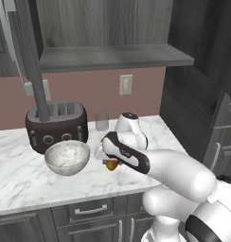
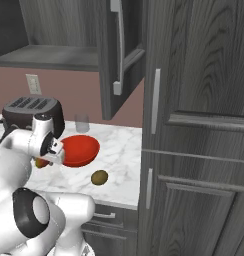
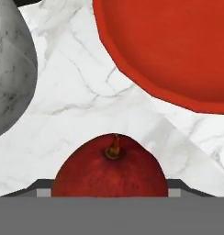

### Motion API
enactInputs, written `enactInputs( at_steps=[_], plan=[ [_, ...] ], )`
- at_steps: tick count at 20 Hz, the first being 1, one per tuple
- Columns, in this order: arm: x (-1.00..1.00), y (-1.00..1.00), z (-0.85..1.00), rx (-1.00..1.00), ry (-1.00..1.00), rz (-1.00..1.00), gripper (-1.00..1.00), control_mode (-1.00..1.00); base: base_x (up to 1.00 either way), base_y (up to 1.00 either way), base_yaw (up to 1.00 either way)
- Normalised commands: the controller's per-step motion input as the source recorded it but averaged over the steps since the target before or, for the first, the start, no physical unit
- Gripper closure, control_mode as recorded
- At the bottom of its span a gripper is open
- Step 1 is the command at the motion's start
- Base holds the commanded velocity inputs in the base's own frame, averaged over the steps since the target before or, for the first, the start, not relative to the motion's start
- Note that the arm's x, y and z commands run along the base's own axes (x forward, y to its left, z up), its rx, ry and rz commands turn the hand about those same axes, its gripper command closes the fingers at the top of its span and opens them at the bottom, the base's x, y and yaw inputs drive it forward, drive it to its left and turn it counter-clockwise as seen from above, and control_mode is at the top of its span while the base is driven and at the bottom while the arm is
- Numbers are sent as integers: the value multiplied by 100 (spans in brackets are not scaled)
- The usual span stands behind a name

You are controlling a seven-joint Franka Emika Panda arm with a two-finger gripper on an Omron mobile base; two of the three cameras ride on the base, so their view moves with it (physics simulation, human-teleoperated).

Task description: Pick both bowls and place them on the counter. Then place the potato in one bowl and place the mango in the other bowl.

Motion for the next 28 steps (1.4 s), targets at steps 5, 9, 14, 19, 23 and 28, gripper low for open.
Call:
enactInputs(
  at_steps=[5,9,14,19,23,28],
  plan=[
    [22,-17,48,0,0,0,100,-100,0,0,0],
    [54,-24,14,0,11,0,100,-100,0,0,0],
    [63,-23,0,0,12,0,100,-100,0,0,0],
    [64,-19,-1,0,6,0,100,-100,0,0,0],
    [45,-8,-9,-2,9,0,100,-100,0,0,0],
    [29,-1,-27,-3,16,0,100,-100,0,0,0]
  ],
)
